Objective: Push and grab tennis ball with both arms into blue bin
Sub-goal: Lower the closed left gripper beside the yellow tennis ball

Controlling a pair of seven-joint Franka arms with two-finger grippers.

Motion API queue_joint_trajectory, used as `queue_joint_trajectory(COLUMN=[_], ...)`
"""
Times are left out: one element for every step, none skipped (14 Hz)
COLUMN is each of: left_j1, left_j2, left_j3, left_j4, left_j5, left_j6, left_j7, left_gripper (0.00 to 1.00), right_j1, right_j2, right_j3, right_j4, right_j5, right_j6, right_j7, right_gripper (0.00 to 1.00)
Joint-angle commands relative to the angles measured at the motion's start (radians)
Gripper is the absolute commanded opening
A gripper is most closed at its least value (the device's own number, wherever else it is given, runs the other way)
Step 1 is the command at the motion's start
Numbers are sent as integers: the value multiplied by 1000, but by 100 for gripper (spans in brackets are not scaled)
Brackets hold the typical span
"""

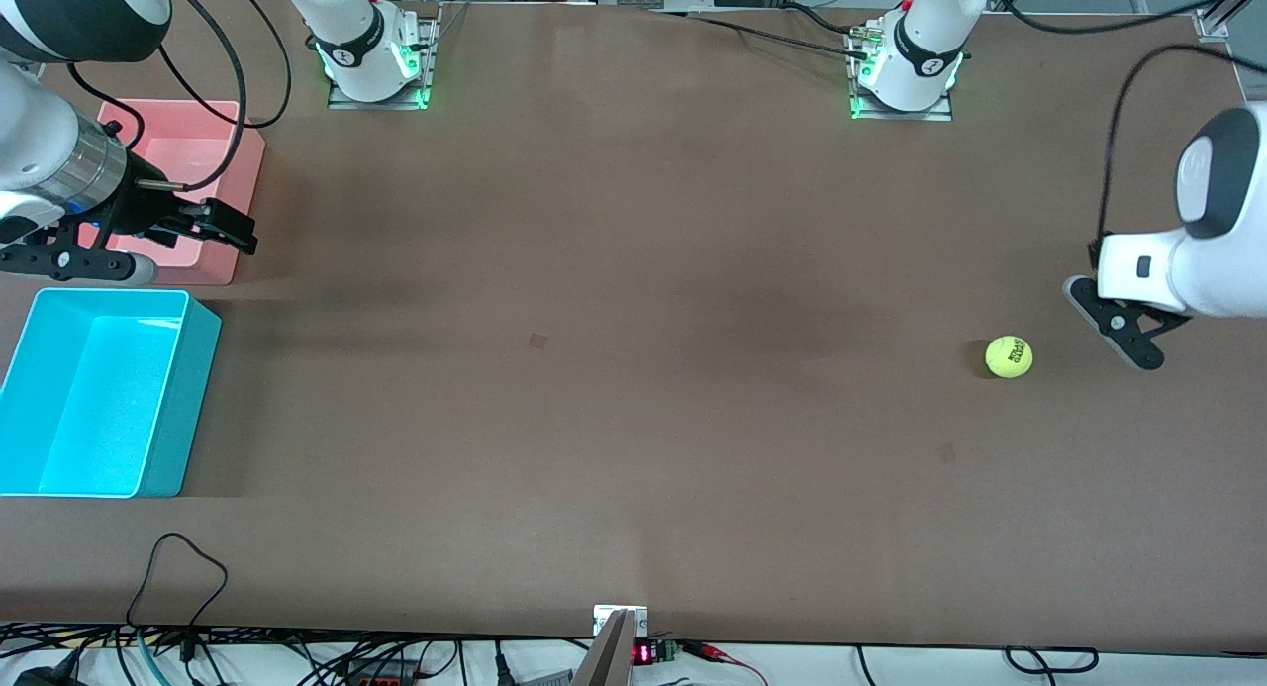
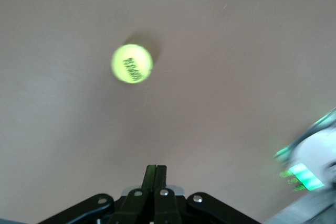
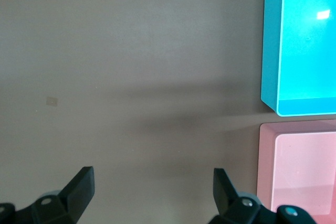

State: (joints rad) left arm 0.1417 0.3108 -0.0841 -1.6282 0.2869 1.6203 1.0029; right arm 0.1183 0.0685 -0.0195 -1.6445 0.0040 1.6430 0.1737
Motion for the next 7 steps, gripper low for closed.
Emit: queue_joint_trajectory(left_j1=[60,82,107,134,162,189,209], left_j2=[39,50,60,71,76,76,76], left_j3=[-2,-2,-2,-2,-3,-3,-3], left_j4=[-57,-91,-120,-154,-203,-249,-299], left_j5=[57,66,75,75,75,75,75], left_j6=[146,227,313,395,486,575,667], left_j7=[250,352,449,524,564,586,626], left_gripper=[0,0,0,0,0,0,0], right_j1=[-12,-12,-12,-12,-12,-11,-11], right_j2=[-13,-12,-13,-13,-13,-13,-13], right_j3=[4,4,4,4,4,4,4], right_j4=[-8,-8,-9,-8,-8,-8,-8], right_j5=[17,17,17,17,17,17,17], right_j6=[-8,-6,-8,-8,-8,-6,-8], right_j7=[-16,-16,-16,-16,-16,-16,-16], right_gripper=[100,100,100,100,100,100,100])
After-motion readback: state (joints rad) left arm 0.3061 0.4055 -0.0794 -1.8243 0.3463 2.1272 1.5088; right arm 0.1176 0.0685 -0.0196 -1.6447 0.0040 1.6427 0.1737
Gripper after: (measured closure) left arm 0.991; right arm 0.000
